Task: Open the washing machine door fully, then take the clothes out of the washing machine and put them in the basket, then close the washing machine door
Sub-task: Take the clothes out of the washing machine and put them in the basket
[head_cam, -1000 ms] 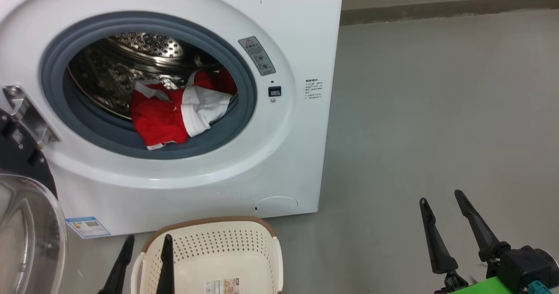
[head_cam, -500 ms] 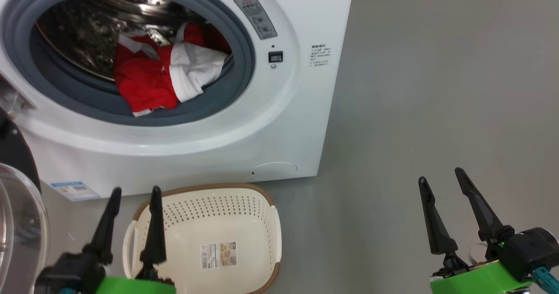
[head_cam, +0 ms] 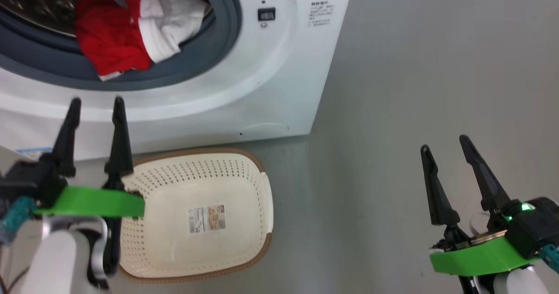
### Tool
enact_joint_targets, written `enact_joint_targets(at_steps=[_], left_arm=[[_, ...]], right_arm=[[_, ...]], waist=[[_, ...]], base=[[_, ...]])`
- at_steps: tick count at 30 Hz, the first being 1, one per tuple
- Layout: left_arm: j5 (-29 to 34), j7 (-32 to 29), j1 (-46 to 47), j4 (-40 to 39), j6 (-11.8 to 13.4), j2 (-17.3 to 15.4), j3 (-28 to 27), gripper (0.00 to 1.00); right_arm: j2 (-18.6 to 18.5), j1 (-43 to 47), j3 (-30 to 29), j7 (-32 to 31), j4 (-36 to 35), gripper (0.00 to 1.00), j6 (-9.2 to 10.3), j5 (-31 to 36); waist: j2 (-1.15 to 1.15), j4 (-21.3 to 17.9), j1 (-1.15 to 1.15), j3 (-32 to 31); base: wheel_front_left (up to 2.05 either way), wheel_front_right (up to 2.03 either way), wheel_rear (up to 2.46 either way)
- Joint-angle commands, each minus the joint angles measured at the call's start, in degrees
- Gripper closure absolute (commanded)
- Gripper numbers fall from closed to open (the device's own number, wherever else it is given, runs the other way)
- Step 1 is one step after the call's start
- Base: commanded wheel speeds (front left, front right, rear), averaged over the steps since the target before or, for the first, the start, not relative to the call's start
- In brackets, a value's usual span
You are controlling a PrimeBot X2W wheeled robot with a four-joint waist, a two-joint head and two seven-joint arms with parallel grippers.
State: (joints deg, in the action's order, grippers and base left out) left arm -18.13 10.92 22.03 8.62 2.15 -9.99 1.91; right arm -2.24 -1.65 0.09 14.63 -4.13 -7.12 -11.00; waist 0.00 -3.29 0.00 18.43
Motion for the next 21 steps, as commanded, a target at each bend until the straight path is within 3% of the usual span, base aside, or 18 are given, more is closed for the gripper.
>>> enact_joint_targets(at_steps=[1,21], left_arm=[[0.4,-0.3,3.1,0.1,-0.1,-2.1,-2.0,0.0],[-0.1,1.7,23.8,19.6,-1.4,-8.1,-4.0,0.0]], right_arm=[[-0.6,-1.8,1.3,0.4,-1.8,0.0,-0.36,-0.4],[-0.6,-5.9,2.9,0.4,-2.0,0.0,-0.36,-1.3]], waist=[[0.0,-1.3,0.0,3.6],[0.0,-4.8,0.0,11.4]], base=[[0.0,0.0,0.0],[0.0,0.0,0.0]])
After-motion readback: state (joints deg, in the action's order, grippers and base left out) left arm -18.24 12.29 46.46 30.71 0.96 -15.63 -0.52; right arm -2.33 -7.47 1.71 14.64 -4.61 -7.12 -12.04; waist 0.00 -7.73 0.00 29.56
